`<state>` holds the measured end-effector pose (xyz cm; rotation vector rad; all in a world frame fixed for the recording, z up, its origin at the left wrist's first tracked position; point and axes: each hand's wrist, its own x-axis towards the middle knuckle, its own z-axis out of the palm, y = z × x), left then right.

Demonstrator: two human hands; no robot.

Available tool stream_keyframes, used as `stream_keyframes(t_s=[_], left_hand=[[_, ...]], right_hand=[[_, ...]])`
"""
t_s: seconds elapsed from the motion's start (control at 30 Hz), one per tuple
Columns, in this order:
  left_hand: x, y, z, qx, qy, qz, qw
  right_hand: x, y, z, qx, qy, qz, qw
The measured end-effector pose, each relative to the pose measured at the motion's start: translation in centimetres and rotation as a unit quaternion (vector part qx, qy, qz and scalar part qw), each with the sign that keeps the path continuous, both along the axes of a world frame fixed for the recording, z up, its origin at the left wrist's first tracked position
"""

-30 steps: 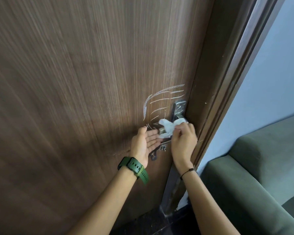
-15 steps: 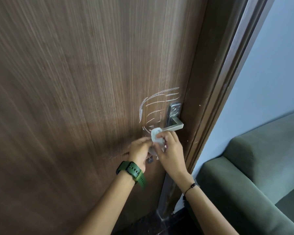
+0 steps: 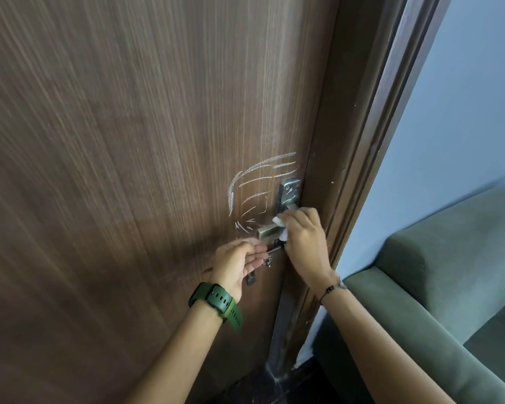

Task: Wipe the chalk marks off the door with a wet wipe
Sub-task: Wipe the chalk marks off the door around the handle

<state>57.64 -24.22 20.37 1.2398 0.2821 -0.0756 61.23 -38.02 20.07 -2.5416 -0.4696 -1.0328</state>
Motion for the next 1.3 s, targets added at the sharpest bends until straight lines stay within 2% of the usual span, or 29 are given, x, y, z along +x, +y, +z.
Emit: stream_keyframes(t_s=[0.13,0.27,0.37,0.5,0.6,0.7,0.77,0.87,0.97,1.13,1.3], left_hand=[[0.5,-1.0,0.5,-0.027,-0.004,0.016,1.000],[0.8,-1.4,0.4,0.065,-0.027,0.016,0.997],[1.3,-1.7,0.4,0.162,-0.060,0.016,0.985],[1.9,-2.1,0.9,0.306,-0.112,-0.009,0.945],[2.3,-1.9,1.0,0.359,-0.124,-0.028,0.924],[2.6,-1.8,0.9,0.369,-0.129,-0.034,0.920],[2.6,-1.8,0.8,0.364,-0.129,-0.030,0.922],[2.5,-1.7,0.8,0.370,-0.128,-0.023,0.920],[2.5,-1.6,0.8,0.393,-0.136,-0.018,0.909],[2.6,-1.7,0.9,0.375,-0.132,-0.019,0.917],[2.7,-1.7,0.5,0.383,-0.141,-0.013,0.913]], right_hand=[[-0.3,0.1,-0.9,-0.071,-0.014,0.109,0.991],[1.3,-3.7,0.6,0.008,0.033,-0.009,0.999],[1.7,-2.5,1.1,0.021,0.052,-0.024,0.998],[1.4,-1.0,0.2,0.072,0.138,-0.042,0.987],[1.1,-1.7,1.8,0.093,0.126,-0.061,0.986],[1.3,-1.7,4.4,0.128,0.035,-0.061,0.989],[2.2,-1.1,5.5,0.116,-0.003,-0.059,0.991],[3.4,0.0,4.6,0.081,0.035,-0.092,0.992],[2.7,0.5,2.1,0.124,0.077,-0.100,0.984],[4.0,0.1,3.9,0.193,0.029,-0.097,0.976],[3.2,0.0,2.9,0.167,0.076,-0.083,0.979]])
